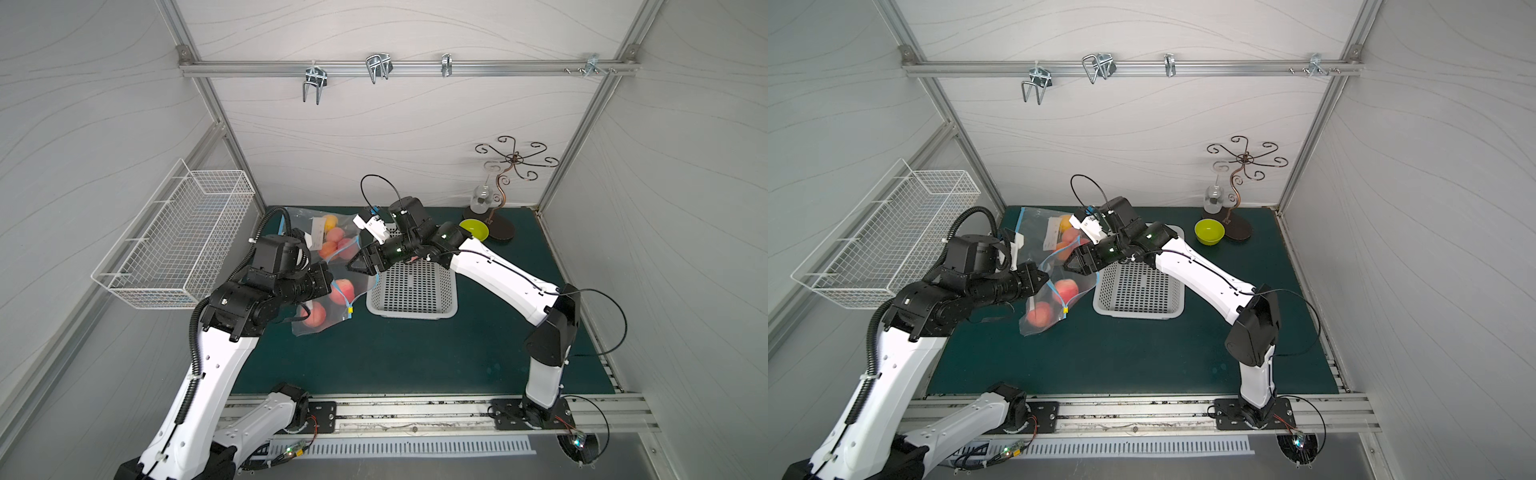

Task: Place the peach in a zip-top bag and seal the zipper
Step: Place the peach in the zipper food storage bag, then pick up the peach from the basket.

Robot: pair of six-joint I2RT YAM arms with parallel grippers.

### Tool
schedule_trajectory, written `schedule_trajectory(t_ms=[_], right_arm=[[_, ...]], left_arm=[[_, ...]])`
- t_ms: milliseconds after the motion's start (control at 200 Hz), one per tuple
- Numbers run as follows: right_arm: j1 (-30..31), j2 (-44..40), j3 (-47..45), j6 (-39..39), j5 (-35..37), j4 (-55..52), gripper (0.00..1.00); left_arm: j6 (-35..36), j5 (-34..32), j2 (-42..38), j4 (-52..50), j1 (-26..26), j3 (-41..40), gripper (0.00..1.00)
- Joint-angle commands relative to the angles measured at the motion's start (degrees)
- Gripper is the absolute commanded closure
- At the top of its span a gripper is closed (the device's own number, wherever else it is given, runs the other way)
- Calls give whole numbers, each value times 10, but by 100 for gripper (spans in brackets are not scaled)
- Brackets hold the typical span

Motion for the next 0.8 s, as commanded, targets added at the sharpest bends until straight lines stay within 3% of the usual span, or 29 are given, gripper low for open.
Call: schedule_trajectory(t_ms=[0, 195, 340, 520, 795], right_arm=[[-10, -42, -11, -6, 24, 19, 29], [-63, -95, -83, 34, 106, 62, 29], [-114, -86, -109, 29, 164, 42, 29], [-145, -17, -96, -23, 236, 19, 29], [-162, 131, 16, -79, 327, -44, 29]], left_arm=[[6, -7, -5, 13, 2, 22, 100], [5, -9, -6, 15, 1, 17, 100], [6, -7, -7, 14, 2, 17, 100], [3, -6, -8, 16, 1, 15, 100], [3, -4, -8, 16, 1, 12, 100]])
